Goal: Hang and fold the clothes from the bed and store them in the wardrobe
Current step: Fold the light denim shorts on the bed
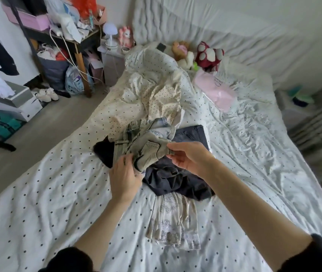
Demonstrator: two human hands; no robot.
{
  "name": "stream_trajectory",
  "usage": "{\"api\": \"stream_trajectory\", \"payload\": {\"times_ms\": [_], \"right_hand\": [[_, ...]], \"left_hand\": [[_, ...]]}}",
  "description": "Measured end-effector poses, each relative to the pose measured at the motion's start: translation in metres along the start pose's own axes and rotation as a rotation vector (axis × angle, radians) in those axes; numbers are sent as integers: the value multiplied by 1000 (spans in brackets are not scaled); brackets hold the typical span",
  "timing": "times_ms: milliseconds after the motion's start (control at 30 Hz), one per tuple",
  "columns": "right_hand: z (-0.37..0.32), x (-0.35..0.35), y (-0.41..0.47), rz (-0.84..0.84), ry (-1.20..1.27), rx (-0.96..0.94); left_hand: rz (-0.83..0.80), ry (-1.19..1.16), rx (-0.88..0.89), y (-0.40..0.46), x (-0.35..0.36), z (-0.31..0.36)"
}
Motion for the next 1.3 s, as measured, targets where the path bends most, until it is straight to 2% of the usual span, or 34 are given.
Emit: {"api": "stream_trajectory", "payload": {"times_ms": [133, 233, 367, 433, 600, 700, 800, 867, 933, 1067, 1167, 1233, 1300], "right_hand": [[-23, -46, -40, 87, -9, -95], [-32, -85, -82, 137, 37, -173], [-47, -134, -142, 222, 99, -314], [-52, -163, -174, 292, 55, -403], [-39, -235, -276, 397, -286, -648], [-15, -263, -323, 403, -530, -706], [22, -299, -355, 478, -783, -700], [45, -325, -369, 577, -933, -688], [64, -342, -374, 598, -1045, -661], [111, -372, -369, 419, -1072, -477], [141, -387, -357, 270, -1118, -251], [142, -394, -349, 230, -1042, -194], [132, -400, -334, 231, -979, -181]], "left_hand": [[154, 42, 47, -11, -42, 24], [249, 47, 188, -25, -80, 74], [293, -5, 371, -54, -114, 150], [272, -22, 448, -73, -120, 183], [249, -69, 616, -157, -125, 269], [90, -194, 587, -187, -110, 292], [-185, -331, 498, -220, -70, 306], [-323, -329, 457, -243, -39, 313], [-401, -282, 433, -262, -15, 316], [-552, -207, 427, -293, 28, 323], [-770, -165, 414, -304, 59, 326], [-887, -171, 384, -301, 72, 326], [-935, -197, 347, -286, 81, 327]]}}
Point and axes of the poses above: each hand's wrist, its own y-axis towards the middle knuckle, its own x-axis out of the palm, z = x × y, the point moved 9 cm from there along y, towards the middle knuckle, and after that the axes turned 4 degrees about -y, right-handed, at the moved point
